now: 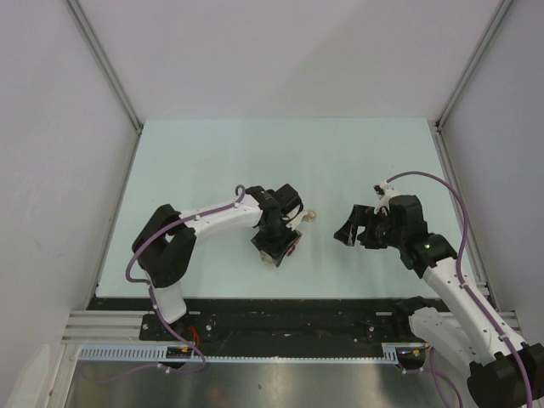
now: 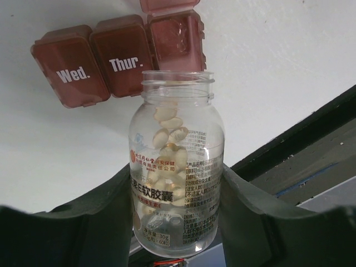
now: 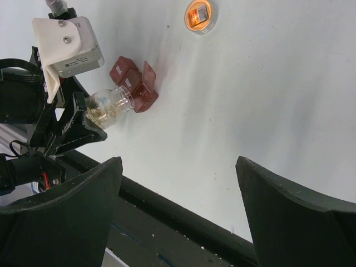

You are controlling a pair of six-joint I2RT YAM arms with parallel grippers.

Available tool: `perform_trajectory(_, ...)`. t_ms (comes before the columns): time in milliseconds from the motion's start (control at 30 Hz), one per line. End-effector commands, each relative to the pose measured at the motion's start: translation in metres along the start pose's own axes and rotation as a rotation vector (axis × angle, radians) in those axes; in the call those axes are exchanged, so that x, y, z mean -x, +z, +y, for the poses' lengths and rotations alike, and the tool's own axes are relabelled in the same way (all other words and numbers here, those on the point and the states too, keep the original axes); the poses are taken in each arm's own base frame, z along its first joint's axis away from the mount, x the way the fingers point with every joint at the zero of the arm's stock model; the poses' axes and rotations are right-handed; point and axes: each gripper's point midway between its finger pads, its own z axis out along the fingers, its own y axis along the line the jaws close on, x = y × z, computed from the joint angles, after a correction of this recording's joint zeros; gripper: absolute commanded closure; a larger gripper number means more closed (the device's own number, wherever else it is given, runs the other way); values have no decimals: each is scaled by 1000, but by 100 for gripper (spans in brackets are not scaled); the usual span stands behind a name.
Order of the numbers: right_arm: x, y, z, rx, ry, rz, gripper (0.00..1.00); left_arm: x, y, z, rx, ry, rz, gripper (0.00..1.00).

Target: Sort the pills into containers

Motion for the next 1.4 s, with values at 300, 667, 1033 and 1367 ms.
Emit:
perform_trajectory(300,5,-3,4,26,-17,-20,11,8,-13,-7,-18,52,26,100)
perform_trajectory(667,4,-3,4,31,-17,-18,11,5,-13,-2,8,67,79,100)
perform_trajectory(1033,3,-3,4,31,-16,-18,11,7,-13,1,22,68,81,100)
perform_trajectory(1367,5,-4,3,28,-15,-24,11,8,-17,-2,11,70,66,100)
